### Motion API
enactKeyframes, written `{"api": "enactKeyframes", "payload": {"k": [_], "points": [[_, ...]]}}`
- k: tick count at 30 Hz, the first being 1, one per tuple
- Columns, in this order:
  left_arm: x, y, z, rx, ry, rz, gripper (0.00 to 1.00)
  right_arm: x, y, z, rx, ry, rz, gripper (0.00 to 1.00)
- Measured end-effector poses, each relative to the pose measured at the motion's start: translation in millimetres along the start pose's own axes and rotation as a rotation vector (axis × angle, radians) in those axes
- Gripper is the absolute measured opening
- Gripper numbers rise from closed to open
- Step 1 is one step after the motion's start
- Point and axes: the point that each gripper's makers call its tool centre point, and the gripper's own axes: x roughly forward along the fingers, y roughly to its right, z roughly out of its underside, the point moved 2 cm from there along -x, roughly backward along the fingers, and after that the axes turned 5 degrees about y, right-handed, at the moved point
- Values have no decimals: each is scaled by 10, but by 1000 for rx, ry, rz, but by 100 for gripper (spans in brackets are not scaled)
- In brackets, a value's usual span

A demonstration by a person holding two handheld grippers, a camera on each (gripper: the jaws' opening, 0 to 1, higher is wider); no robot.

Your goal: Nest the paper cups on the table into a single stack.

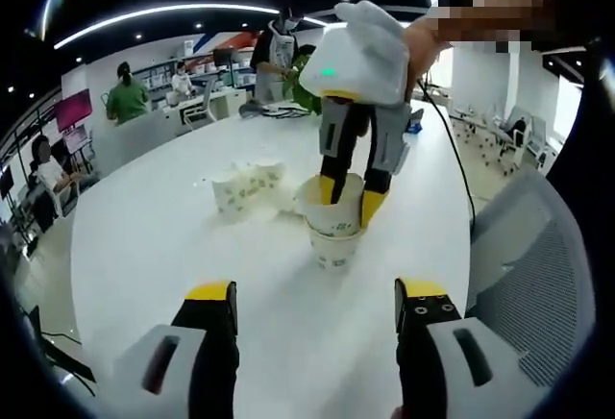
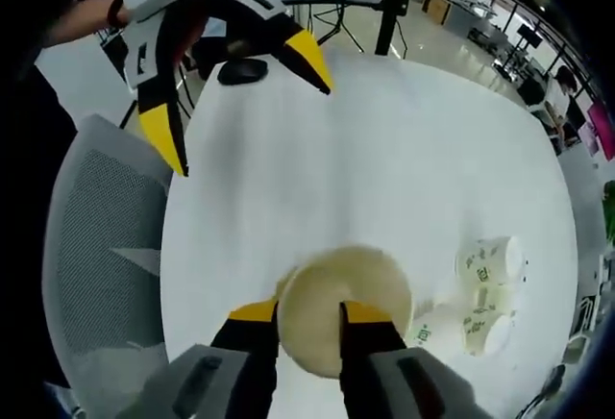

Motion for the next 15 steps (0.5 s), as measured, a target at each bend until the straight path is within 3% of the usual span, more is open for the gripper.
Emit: {"api": "enactKeyframes", "payload": {"k": [15], "points": [[14, 22, -17, 11, -1, 1, 65, -129, -9, 12, 39, 50, 28, 30]]}}
